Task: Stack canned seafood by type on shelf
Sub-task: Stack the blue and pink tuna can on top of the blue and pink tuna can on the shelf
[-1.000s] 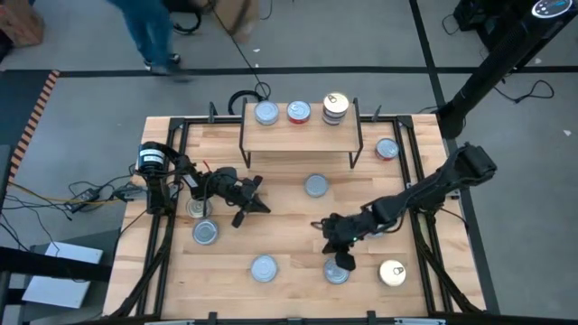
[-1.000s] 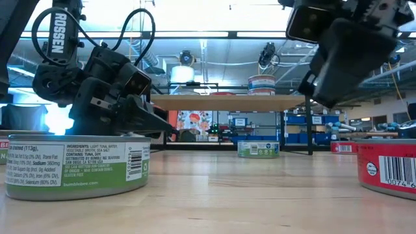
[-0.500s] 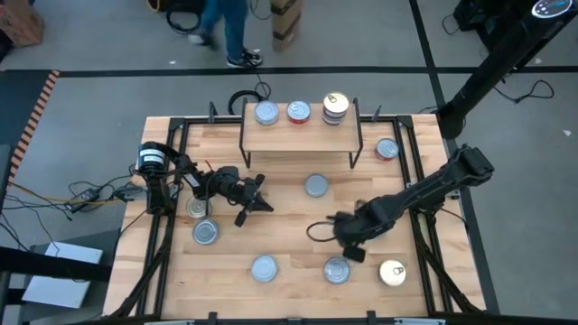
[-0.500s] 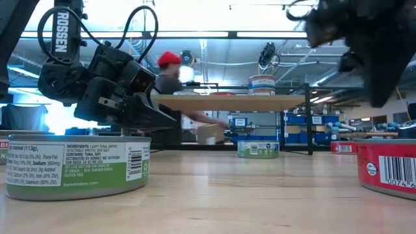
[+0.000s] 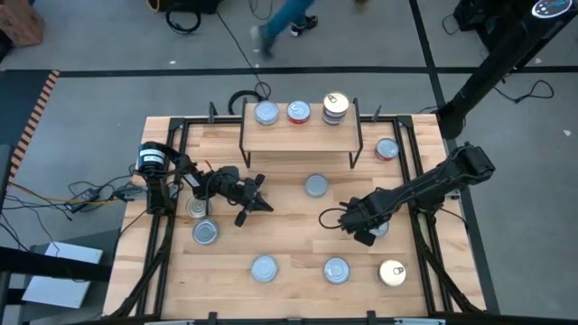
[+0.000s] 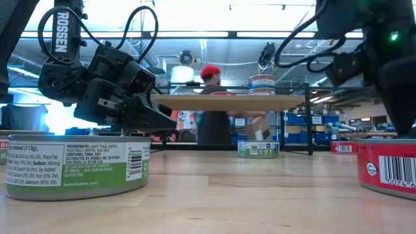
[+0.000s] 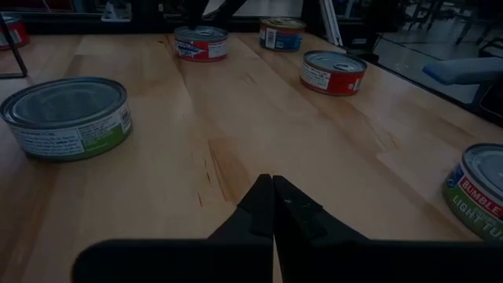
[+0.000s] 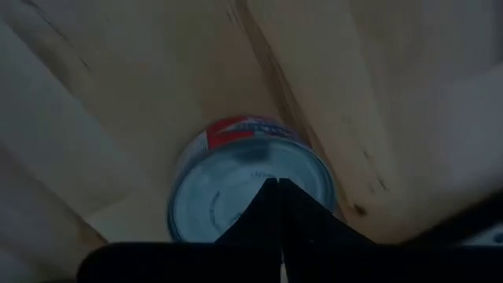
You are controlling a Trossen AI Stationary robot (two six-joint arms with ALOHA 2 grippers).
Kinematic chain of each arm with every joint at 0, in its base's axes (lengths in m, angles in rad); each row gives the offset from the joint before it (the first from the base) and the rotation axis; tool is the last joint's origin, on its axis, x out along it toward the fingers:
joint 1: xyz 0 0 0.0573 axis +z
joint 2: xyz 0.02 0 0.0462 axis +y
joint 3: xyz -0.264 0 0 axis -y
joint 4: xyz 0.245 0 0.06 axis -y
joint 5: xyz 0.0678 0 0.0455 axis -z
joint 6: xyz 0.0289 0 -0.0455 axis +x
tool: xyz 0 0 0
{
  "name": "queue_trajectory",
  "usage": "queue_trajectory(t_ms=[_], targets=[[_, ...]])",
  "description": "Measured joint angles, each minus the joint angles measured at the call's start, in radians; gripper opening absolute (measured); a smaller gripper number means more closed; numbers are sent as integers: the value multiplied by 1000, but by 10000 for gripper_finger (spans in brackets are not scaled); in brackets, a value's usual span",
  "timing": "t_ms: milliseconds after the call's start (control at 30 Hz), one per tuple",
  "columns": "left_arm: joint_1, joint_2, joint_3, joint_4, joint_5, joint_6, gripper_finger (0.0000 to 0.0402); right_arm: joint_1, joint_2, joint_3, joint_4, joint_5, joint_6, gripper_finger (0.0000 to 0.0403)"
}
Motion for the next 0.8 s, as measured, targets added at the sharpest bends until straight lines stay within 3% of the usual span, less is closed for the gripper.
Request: queue_trajectory(t_ms=[533,800], targets=[[0,0,0,-2,-31,1,1,-71,2,-19,462,24,-218,2],[0,0,0,-3,-31,0,1,-71,2,131,226,24,-255,2]])
